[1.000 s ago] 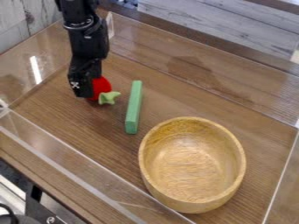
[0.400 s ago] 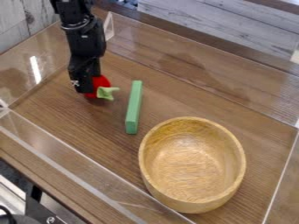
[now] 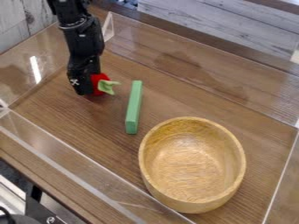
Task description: Move the red object to the right side of the table
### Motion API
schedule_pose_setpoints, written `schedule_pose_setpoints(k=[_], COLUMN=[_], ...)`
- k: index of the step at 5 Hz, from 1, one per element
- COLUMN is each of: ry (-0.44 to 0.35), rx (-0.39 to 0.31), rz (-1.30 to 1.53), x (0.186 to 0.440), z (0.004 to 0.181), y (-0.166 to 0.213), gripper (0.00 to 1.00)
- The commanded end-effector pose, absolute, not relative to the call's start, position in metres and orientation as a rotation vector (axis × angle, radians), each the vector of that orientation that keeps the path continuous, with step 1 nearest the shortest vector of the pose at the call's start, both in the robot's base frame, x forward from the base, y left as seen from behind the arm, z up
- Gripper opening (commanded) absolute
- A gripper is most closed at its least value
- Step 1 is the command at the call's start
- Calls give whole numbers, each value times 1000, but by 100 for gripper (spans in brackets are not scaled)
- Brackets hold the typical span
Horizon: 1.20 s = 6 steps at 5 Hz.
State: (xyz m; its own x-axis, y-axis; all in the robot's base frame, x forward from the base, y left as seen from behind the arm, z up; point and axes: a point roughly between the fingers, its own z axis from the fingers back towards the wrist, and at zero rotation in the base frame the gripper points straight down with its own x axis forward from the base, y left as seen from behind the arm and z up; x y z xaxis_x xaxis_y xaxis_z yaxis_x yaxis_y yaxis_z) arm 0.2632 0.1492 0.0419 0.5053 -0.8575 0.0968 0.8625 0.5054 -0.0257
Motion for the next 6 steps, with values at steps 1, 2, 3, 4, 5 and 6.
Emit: schedule_pose_setpoints(k=[1,2,3,4,5,6], ry=[-103,-110,-115,-117,-113,-109], rx=[-64,-90,-119,-151,-145,-136], rz=[-1036,-1032,-1028,-1023,-1030,-1048], x=[268,267,267,266,268,272], z=[51,50,48,46,55,69], y=[155,155,154,153,148,137], gripper=[100,100,100,100,0,0])
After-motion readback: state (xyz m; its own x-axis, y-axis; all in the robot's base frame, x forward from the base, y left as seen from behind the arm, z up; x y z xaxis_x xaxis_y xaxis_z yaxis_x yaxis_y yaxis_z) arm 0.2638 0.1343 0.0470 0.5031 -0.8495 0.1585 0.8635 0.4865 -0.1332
